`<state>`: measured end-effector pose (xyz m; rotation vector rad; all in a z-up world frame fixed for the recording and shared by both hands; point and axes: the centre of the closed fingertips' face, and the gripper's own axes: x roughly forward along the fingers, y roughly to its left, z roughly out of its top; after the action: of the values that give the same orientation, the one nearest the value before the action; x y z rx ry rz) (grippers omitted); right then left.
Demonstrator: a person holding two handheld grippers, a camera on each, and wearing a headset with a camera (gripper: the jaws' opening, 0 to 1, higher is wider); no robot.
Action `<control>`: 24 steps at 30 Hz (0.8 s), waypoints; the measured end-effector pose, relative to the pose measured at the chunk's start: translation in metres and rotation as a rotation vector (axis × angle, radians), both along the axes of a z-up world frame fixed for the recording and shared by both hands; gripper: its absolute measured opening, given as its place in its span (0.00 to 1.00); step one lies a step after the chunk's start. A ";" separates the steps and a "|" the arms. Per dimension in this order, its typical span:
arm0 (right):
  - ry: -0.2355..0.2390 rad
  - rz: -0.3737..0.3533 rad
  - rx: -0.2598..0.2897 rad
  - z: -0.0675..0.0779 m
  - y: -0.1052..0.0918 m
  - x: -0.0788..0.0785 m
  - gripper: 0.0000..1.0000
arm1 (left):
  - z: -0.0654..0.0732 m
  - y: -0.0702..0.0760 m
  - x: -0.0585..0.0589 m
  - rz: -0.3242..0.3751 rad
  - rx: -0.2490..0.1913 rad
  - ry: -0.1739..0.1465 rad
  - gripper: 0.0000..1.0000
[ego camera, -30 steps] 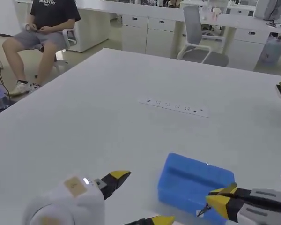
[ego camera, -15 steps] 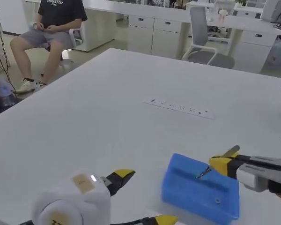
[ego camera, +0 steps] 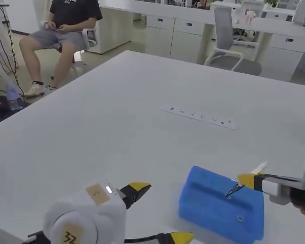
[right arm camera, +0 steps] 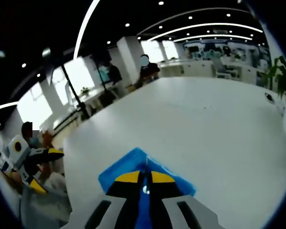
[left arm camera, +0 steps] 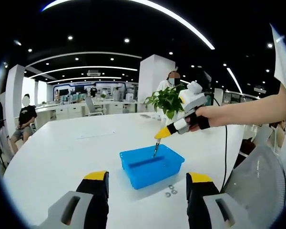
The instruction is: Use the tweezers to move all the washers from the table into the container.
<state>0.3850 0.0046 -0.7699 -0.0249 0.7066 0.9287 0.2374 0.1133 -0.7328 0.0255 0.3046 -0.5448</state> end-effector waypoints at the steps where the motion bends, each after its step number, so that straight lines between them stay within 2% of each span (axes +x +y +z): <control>1: -0.015 0.013 -0.030 -0.003 -0.002 0.000 0.03 | 0.000 0.000 0.000 -0.001 0.000 0.000 0.66; 4: -0.040 0.048 -0.096 -0.011 -0.003 -0.003 0.03 | -0.001 -0.002 -0.001 -0.014 0.000 0.002 0.67; 8: -0.063 0.096 -0.149 -0.020 0.002 -0.008 0.03 | -0.002 -0.003 -0.002 -0.020 0.007 0.008 0.66; 15: -0.062 0.132 -0.191 -0.033 0.007 -0.011 0.03 | -0.004 -0.005 -0.003 -0.032 0.015 0.015 0.66; 24: -0.061 0.131 -0.199 -0.033 0.004 -0.018 0.03 | -0.005 -0.006 -0.003 -0.039 0.020 0.020 0.65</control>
<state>0.3666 0.0089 -0.8034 -0.2772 0.7451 0.9757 0.2340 0.1069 -0.7374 0.0456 0.3300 -0.5814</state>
